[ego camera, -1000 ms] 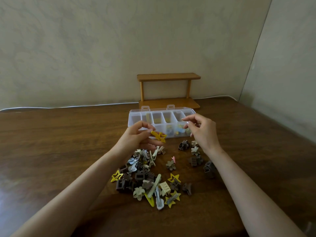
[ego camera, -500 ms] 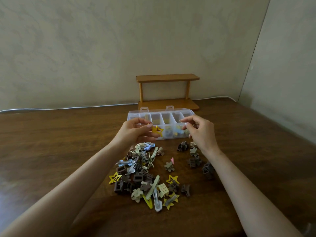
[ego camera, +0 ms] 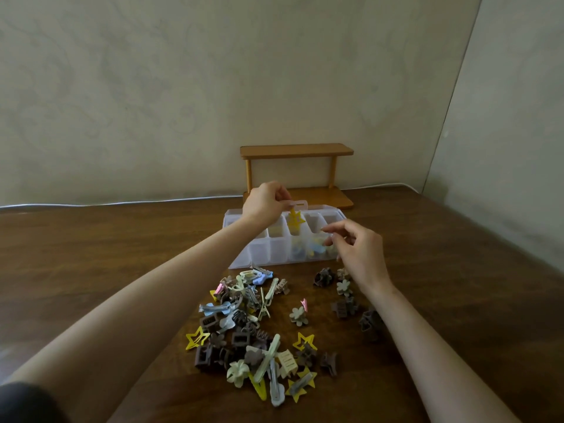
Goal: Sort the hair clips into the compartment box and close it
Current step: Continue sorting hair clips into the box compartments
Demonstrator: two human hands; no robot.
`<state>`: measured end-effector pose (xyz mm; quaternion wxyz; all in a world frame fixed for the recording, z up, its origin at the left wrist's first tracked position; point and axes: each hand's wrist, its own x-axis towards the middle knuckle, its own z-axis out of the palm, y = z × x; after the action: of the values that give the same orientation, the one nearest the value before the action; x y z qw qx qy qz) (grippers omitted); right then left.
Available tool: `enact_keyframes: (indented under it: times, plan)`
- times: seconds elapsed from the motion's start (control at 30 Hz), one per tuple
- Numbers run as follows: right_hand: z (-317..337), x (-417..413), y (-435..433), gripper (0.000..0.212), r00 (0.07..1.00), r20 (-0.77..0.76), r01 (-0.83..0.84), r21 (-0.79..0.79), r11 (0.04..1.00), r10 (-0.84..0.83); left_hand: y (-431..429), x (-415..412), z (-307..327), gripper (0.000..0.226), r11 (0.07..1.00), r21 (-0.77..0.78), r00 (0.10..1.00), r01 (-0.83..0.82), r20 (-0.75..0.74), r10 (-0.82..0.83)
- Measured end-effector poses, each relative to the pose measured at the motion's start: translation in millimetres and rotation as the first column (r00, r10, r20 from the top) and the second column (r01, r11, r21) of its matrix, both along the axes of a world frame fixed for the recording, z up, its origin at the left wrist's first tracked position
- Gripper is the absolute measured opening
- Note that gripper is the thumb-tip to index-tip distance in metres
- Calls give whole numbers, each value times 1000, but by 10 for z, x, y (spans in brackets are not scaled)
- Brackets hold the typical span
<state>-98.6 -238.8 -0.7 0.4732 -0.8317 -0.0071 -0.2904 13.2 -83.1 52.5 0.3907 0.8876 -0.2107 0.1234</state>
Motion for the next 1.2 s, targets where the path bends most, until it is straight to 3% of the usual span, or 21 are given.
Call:
enact_keyframes:
  times: [0.17, 0.27, 0.63, 0.8, 0.87, 1.03, 1.2]
  plan:
    - [-14, 28, -31, 17, 1000, 4, 11, 1, 1000, -11, -110, 123, -102, 5, 974, 225, 1000, -26, 2, 27]
    - [-17, 29, -37, 18, 1000, -4, 8, -7, 1000, -8, -143, 130, -147, 9, 947, 318, 997, -50, 79, 26]
    - [-2, 16, -14, 17, 1000, -1, 1, -27, 1000, -1, 230, -125, -103, 11, 965, 251, 972, -71, 235, 10]
    - [-1, -1, 38, 18, 999, -4, -37, -46, 998, 36, 535, -391, -290, 6, 977, 211, 976, -30, 216, -17]
    - [0, -14, 89, 16, 994, -16, -111, -140, 984, 110, 631, -508, -361, 5, 979, 206, 980, -8, 198, -33]
    - [-40, -35, 315, 18, 953, -103, -291, -579, 761, 286, 754, -690, -470, 11, 979, 182, 961, -94, 274, 41]
    - [-104, -49, 502, 23, 925, -185, -349, -755, 555, 331, 813, -736, -594, 8, 977, 197, 970, -83, 241, 34]
